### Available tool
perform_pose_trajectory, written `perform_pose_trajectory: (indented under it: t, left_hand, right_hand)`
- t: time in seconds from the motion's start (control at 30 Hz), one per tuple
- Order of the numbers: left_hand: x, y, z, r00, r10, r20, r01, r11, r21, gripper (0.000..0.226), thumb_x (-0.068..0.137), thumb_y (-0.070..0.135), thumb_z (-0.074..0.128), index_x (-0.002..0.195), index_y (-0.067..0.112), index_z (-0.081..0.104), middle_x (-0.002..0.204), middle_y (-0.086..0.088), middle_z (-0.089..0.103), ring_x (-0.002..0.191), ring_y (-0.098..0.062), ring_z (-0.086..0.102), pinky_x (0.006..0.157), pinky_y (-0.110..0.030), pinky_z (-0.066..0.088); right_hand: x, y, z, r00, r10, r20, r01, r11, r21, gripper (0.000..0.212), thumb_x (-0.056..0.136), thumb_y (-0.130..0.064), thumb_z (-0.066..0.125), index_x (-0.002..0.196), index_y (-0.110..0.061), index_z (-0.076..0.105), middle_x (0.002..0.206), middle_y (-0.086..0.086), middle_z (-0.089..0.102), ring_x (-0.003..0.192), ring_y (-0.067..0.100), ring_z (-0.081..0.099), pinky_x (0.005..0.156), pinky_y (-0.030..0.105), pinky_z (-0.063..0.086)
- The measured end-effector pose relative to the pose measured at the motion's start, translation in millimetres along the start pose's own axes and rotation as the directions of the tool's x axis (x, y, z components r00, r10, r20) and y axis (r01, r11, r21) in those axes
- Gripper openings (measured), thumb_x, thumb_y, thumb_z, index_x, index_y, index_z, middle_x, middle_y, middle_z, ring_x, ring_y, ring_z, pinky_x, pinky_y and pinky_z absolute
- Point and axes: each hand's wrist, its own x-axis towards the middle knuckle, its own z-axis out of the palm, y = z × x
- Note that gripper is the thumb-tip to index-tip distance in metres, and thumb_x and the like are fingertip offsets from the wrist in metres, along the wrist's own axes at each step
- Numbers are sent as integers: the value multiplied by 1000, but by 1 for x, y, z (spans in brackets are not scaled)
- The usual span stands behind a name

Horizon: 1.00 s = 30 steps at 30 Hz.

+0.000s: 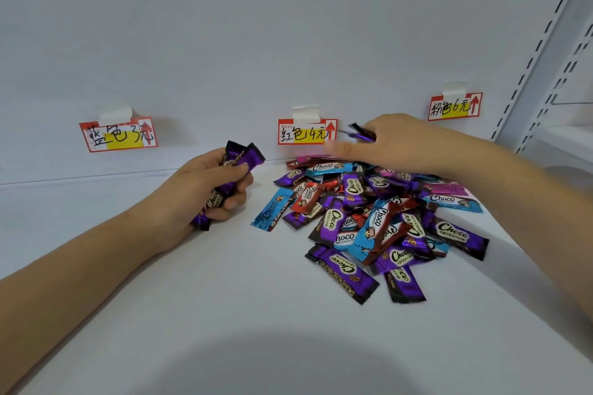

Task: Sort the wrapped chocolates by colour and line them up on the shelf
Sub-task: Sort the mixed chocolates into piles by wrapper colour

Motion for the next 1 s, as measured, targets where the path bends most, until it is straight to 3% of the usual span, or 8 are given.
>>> perform_pose_trajectory:
  t: [0.1,0.2,0.33,0.47,0.63,0.77,0.9,1.0]
  left_hand:
    - [1,-1,-2,1000,7,3,-7,1000,22,14,94,7,55,105,-2,54,71,-3,47,52,-13,36,40,-19,20]
    - [1,0,-3,1000,6,2,-6,1000,27,25,98,10,48,116,6,64,72,-3,40,52,-12,32,43,-23,17]
    - [1,0,-3,1000,4,12,-3,1000,-14,25,99,14,46,110,8,67,71,-2,38,52,-12,28,45,-24,14]
    - [1,1,-2,1000,10,7,-10,1000,5,26,102,20,44,106,8,66,67,0,36,51,-11,22,44,-24,12]
    - [-3,5,-1,995,49,-86,-36,988,151,39,101,41,44,96,10,68,63,0,41,49,-11,25,45,-24,17]
    - [-5,2,1,960,225,-167,-159,928,336,30,103,30,46,96,11,68,62,1,56,44,-9,37,42,-18,30]
    - [-33,-1,-28,936,258,-238,-66,795,603,19,101,25,48,107,21,65,80,8,62,69,-8,56,70,-26,47]
    - [-82,-1,-58,913,262,-313,71,653,754,22,99,30,47,115,20,59,107,1,65,96,-19,60,86,-35,49]
  right_hand:
    - [1,0,9,999,23,23,-15,945,-326,85,62,-93,32,72,-12,55,65,1,52,60,15,50,55,29,36]
    - [3,-5,19,998,6,59,20,909,-417,76,67,-91,41,73,-16,58,68,-1,56,65,14,52,55,29,37]
    - [3,-7,19,996,-40,76,59,959,-276,54,83,-68,53,87,-16,66,75,1,61,70,15,56,56,30,39]
    - [-2,-12,16,988,-150,-35,148,987,-55,42,95,-49,41,67,-18,48,64,2,50,57,15,45,53,31,30]
    - [-3,-19,16,955,-246,-165,281,928,244,34,99,-43,47,75,-19,50,56,-6,55,42,2,47,51,21,39]
    - [-4,-26,20,920,-315,-233,380,864,331,19,99,-33,49,91,-16,53,78,-5,70,47,8,59,63,36,52]
    - [-3,-64,25,920,-269,-284,371,833,411,23,92,-41,56,80,-22,57,62,-14,58,60,7,50,66,30,42]
    - [-2,-110,35,944,-290,-159,329,862,385,19,86,-45,60,82,-27,58,68,-9,57,69,15,54,67,33,42]
